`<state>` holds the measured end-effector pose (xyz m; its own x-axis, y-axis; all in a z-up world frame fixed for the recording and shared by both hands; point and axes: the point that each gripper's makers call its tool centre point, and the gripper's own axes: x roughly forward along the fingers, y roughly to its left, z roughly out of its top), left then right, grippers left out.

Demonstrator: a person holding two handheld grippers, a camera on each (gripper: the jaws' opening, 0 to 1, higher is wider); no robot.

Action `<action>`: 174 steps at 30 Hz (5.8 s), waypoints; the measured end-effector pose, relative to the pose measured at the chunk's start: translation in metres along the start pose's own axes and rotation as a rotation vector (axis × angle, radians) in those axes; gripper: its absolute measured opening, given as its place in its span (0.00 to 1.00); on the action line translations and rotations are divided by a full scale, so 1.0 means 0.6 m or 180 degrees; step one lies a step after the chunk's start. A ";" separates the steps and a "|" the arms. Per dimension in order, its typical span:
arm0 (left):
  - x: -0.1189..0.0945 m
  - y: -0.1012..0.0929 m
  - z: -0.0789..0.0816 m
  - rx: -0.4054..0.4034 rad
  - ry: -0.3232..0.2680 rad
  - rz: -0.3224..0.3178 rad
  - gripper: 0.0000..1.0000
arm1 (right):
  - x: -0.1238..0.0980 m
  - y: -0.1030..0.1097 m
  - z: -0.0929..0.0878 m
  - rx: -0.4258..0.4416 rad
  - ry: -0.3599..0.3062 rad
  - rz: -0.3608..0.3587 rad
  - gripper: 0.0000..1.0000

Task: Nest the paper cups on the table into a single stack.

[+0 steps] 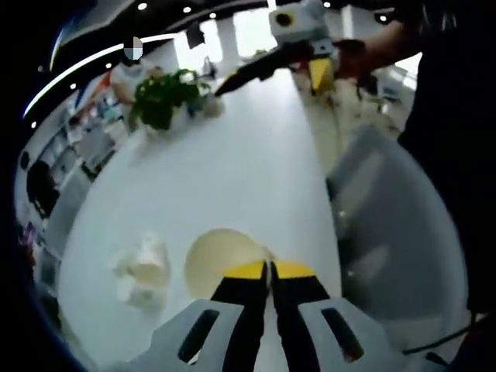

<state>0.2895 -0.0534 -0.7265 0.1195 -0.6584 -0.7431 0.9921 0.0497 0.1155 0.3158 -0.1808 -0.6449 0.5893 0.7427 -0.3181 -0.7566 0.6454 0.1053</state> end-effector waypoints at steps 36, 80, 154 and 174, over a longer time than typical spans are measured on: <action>0.053 -0.004 -0.028 -0.0035 0.0368 -0.0143 0.09 | -0.034 0.020 -0.015 0.0216 0.0069 -0.0039 0.98; -0.023 0.059 -0.003 -0.1088 -0.0663 0.0383 0.24 | -0.012 0.041 -0.016 0.0310 0.0141 0.0006 0.97; -0.089 0.230 -0.008 -0.3526 -0.2554 0.0362 0.94 | 0.016 0.054 -0.034 0.0385 0.0342 -0.0021 0.95; -0.014 0.265 -0.009 -0.3626 -0.2561 0.0236 0.94 | -0.008 0.013 -0.041 0.0427 0.0506 -0.0161 0.96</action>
<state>0.4465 -0.0359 -0.7053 0.5028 -0.8536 -0.1362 0.5167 0.4231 -0.7443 0.3000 -0.1838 -0.6659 0.5654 0.6780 -0.4697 -0.6763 0.7071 0.2064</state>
